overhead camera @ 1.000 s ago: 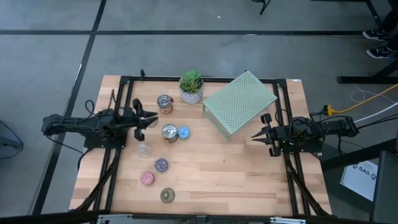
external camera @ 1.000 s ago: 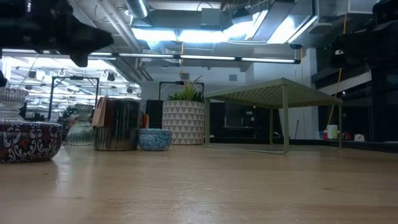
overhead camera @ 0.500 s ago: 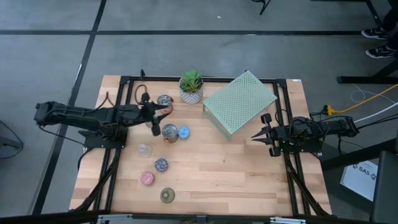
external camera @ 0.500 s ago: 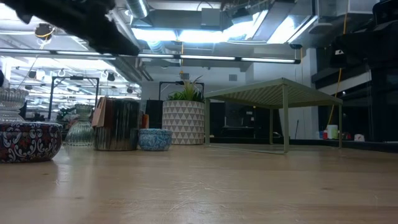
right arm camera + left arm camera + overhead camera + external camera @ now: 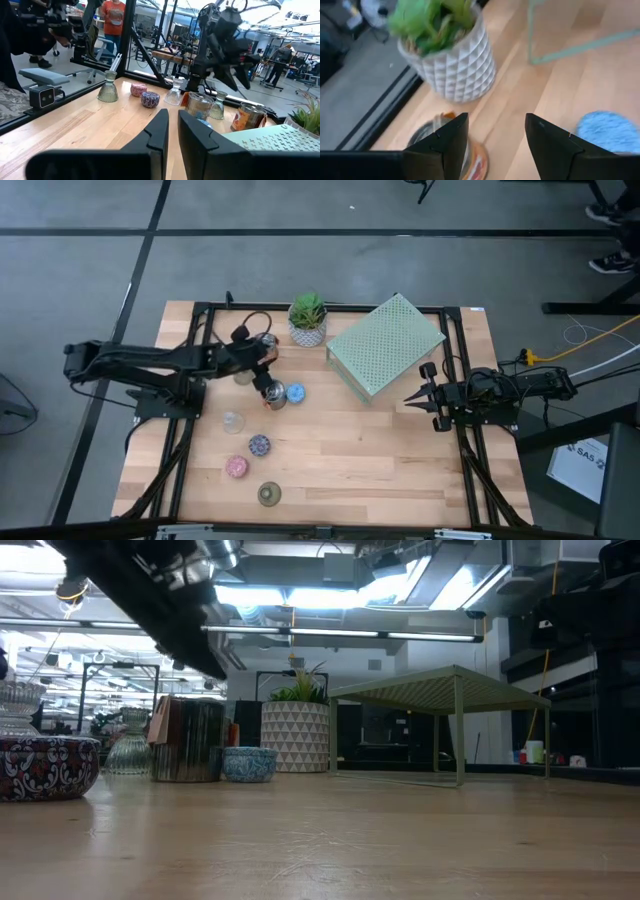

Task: Pick & Place candle stick holders
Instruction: Put the top silver scented candle on the shelf

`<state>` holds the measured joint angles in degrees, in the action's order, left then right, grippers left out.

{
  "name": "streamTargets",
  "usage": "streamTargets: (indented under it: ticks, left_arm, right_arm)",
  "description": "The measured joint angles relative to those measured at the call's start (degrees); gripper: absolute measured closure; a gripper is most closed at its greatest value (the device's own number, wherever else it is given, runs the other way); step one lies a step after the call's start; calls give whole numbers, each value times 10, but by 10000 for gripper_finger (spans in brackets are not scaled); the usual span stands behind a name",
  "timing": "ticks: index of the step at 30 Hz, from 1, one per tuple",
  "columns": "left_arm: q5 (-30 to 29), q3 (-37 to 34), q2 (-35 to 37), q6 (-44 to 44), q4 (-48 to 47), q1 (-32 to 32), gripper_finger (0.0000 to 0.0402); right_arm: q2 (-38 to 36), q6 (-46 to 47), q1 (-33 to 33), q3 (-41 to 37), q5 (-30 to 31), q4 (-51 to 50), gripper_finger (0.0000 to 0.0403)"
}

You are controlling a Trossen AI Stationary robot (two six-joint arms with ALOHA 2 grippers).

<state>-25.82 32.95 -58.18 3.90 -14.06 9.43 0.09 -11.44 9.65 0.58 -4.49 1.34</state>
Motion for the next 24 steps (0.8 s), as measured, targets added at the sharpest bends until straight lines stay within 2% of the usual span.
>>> streamTargets:
  ticks: [8, 17, 24]
  left_arm:
    - [17, 0, -66, -3, 0, 55, 210]
    - [16, 0, -117, -39, 2, 69, 220]
    - [34, 3, -137, -72, 8, 70, 261]
  right_arm:
    - [0, 0, 0, 0, 0, 0, 359]
    - [0, 0, 0, 0, 0, 0, 359]
    - [0, 0, 0, 0, 0, 0, 359]
